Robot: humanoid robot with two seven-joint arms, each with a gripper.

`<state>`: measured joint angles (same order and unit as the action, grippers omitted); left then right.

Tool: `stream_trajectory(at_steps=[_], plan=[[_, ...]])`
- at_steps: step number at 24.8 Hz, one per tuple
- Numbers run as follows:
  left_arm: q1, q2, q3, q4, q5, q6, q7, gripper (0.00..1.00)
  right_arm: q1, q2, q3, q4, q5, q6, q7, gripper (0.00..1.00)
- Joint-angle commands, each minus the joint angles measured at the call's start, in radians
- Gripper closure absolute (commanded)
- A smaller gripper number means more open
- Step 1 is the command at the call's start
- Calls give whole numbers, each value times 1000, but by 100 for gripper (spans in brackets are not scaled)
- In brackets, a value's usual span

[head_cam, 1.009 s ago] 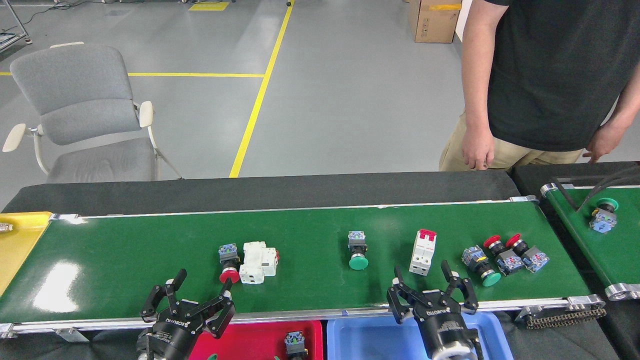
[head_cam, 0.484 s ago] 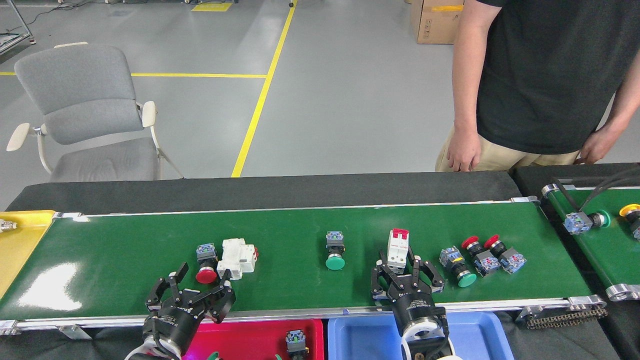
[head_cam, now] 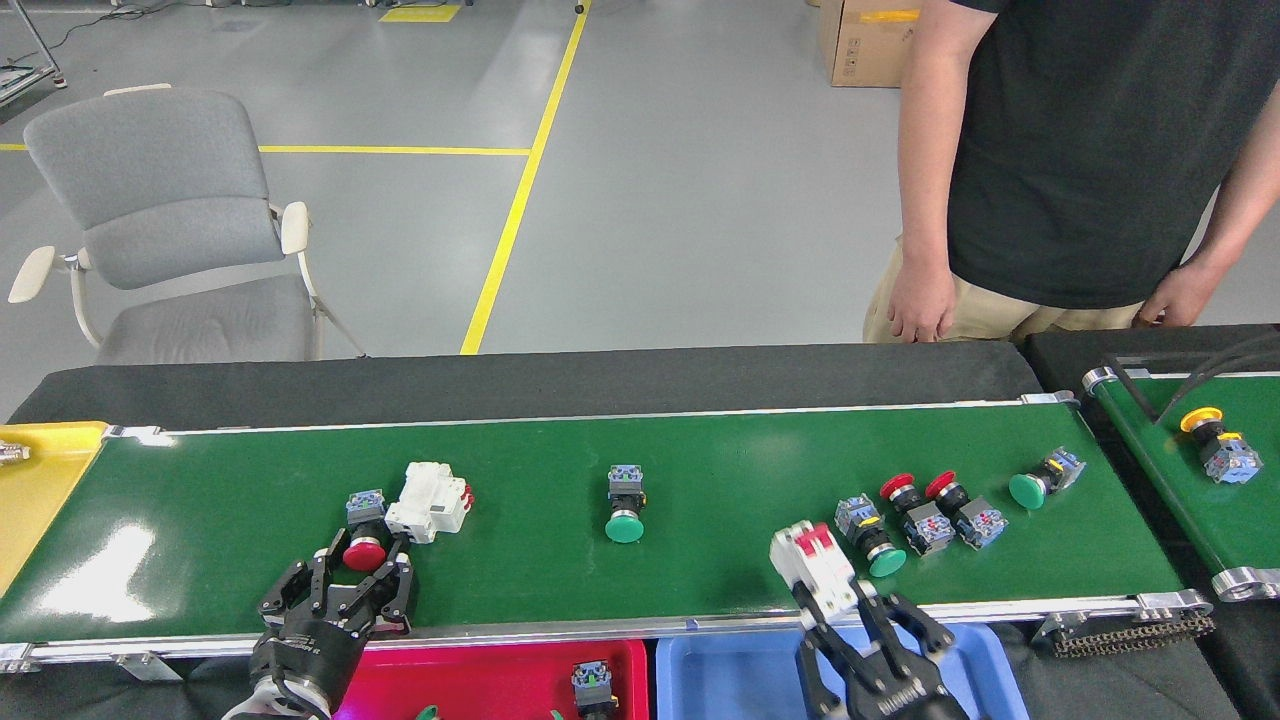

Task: Pick switch part from conveyor to tray

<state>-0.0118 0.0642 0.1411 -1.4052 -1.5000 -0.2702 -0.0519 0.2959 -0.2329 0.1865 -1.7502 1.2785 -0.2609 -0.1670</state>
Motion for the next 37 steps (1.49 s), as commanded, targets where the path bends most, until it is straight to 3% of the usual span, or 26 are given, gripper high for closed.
stream_trajectory(at_steps=[1,2,3,4,7,9,10,11,12,13,14,16,20,24,26,31,35,37], plan=[[27,12,0,-66,9,-15,7,97,43,-6,-68,-19,-7,-90,-22,82],[53,19,0,-101,9,-32,7,97,78,1,-113,-20,-7,-97,-22,66],[79,23,2,-138,9,-50,7,96,97,6,-148,-20,-8,-97,-22,37],[111,28,2,-193,7,-73,6,96,108,18,-185,-20,-8,-93,-23,0],[257,91,-3,-356,9,-164,4,92,118,50,-266,-20,-13,-100,-17,0],[323,108,3,-376,17,-308,7,87,117,72,-282,-20,-48,-92,-8,0],[323,106,5,-373,20,-392,9,80,114,86,-283,-20,-59,-89,-2,0],[328,103,11,-373,26,-452,9,66,111,101,-291,-20,-60,-86,4,0],[331,100,14,-373,41,-500,9,45,104,121,-298,-20,-60,-75,12,0],[335,97,12,-373,60,-515,9,17,98,145,-298,-20,-59,-57,27,0],[339,88,3,-373,69,-515,9,0,91,161,-297,-20,-56,-38,52,0],[342,66,2,-373,70,-515,9,0,63,176,-297,-20,-42,-12,110,0],[337,20,22,-373,69,-468,7,0,8,225,-251,-20,52,2,199,0],[332,-18,98,-373,67,-61,7,0,-55,259,-162,-19,114,6,242,0],[332,-6,134,-370,67,32,7,0,-83,279,-113,-12,147,31,276,1],[329,5,173,-365,67,31,7,0,-192,299,10,57,200,175,288,1],[268,5,143,-363,40,36,-2,0,-325,303,117,201,202,296,307,1],[188,-3,94,-336,-62,43,-6,0,-389,311,180,293,202,347,308,6]])
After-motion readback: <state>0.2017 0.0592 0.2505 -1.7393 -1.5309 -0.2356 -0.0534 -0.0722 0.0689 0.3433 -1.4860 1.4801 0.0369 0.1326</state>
